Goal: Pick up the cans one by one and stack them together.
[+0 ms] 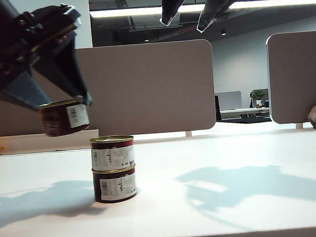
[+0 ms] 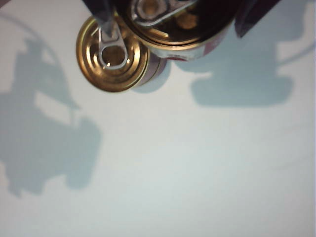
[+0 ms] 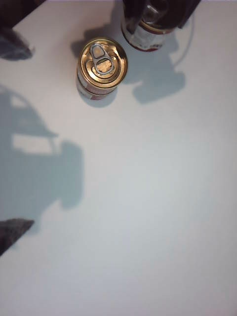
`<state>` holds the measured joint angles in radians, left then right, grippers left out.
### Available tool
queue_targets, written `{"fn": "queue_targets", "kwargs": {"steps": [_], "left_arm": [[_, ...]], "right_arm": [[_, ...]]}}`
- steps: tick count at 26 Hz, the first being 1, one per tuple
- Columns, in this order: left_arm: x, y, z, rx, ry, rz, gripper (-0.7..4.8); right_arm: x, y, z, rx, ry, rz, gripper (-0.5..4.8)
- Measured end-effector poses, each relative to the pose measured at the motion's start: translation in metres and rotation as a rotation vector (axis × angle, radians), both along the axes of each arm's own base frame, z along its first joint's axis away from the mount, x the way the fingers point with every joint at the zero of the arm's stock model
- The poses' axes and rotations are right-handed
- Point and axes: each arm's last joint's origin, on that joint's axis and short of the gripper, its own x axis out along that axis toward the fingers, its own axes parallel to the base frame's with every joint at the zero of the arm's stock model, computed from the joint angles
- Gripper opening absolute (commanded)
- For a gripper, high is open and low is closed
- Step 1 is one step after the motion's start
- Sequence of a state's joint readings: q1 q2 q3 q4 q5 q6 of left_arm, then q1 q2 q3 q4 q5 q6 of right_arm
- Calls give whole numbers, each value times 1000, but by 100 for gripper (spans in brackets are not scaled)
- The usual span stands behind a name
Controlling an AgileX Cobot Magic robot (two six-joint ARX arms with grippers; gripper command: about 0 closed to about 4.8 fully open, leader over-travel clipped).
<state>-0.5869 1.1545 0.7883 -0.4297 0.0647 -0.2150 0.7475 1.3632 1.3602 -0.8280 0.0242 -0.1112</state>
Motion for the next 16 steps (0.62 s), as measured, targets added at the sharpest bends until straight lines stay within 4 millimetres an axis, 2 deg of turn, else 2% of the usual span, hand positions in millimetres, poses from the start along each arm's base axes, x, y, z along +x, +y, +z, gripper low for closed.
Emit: {"fn": "queue_targets", "kwargs": {"steps": [6,11,16], "left_arm": [[18,-13,13,-25,-12,-17,206],[21,-19,4,-15,30,-43,206],[16,-29,1,-11,40,-90,206]], "right_arm": [[-1,-7,3,1,-2,-15,386],[-1,-18,10,17,-21,-47,386],[1,-28,14,27,-33,-81,385]]}}
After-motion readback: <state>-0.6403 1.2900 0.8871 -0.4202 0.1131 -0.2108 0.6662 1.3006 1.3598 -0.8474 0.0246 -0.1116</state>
